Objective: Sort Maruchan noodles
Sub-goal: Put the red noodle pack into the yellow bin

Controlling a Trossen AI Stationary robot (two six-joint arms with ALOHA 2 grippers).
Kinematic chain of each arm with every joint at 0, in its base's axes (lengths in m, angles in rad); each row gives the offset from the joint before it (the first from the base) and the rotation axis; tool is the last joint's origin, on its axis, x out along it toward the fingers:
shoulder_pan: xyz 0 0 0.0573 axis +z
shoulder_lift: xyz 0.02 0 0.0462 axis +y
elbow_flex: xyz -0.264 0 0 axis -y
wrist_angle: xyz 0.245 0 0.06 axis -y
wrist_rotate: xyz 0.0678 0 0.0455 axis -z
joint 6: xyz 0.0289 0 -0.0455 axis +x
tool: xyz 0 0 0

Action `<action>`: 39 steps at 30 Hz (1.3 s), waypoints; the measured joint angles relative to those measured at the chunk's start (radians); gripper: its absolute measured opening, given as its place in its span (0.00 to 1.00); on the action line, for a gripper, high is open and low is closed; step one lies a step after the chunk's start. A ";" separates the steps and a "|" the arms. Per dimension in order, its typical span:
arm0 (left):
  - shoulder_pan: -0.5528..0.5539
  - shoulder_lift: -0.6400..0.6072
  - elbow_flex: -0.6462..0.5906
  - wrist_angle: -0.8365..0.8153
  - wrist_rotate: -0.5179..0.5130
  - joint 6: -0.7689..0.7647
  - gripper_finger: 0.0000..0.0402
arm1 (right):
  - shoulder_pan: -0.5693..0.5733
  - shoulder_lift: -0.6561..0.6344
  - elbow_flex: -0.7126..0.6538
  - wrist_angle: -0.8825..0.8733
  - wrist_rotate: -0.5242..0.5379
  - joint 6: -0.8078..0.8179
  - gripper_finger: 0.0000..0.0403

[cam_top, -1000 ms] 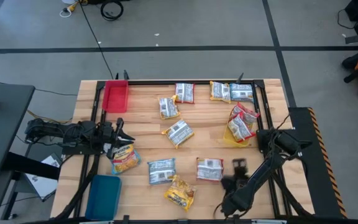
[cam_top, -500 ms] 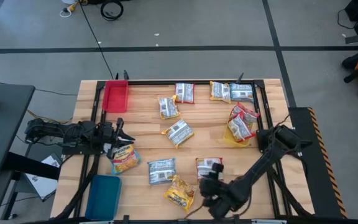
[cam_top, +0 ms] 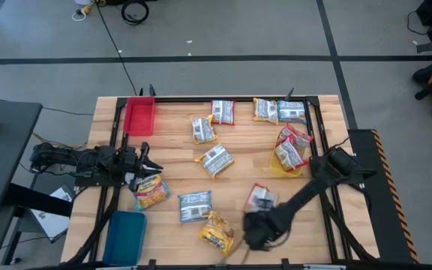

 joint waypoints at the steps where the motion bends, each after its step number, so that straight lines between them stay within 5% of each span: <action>1: 0.000 0.000 0.000 0.000 0.000 0.000 0.15 | 0.023 -0.005 0.014 -0.088 -0.037 0.032 0.34; 4: 0.000 0.000 0.000 0.000 0.000 0.000 0.15 | 0.101 -0.015 0.043 -0.391 -0.090 0.186 0.34; 8: 0.000 0.000 0.000 0.000 0.000 0.000 0.15 | 0.198 -0.028 0.037 -0.592 -0.067 0.617 0.34; 14: 0.000 0.000 0.000 0.000 0.000 0.000 0.15 | 0.289 -0.165 -0.140 -0.421 0.058 1.144 0.38; 17: 0.000 0.000 0.000 -0.001 0.000 0.000 0.15 | 0.345 -0.301 -0.284 -0.271 0.216 1.344 0.42; 25: 0.000 0.000 0.000 -0.001 0.000 0.000 0.15 | 0.273 -0.521 -0.600 0.122 0.492 1.291 0.58; 33: 0.000 0.000 0.000 -0.001 0.000 -0.001 0.15 | 0.212 -0.572 -0.836 0.570 0.495 1.206 0.65; 39: 0.000 0.000 0.000 -0.001 0.000 0.000 0.15 | 0.158 -0.510 -0.848 0.666 0.501 1.112 0.55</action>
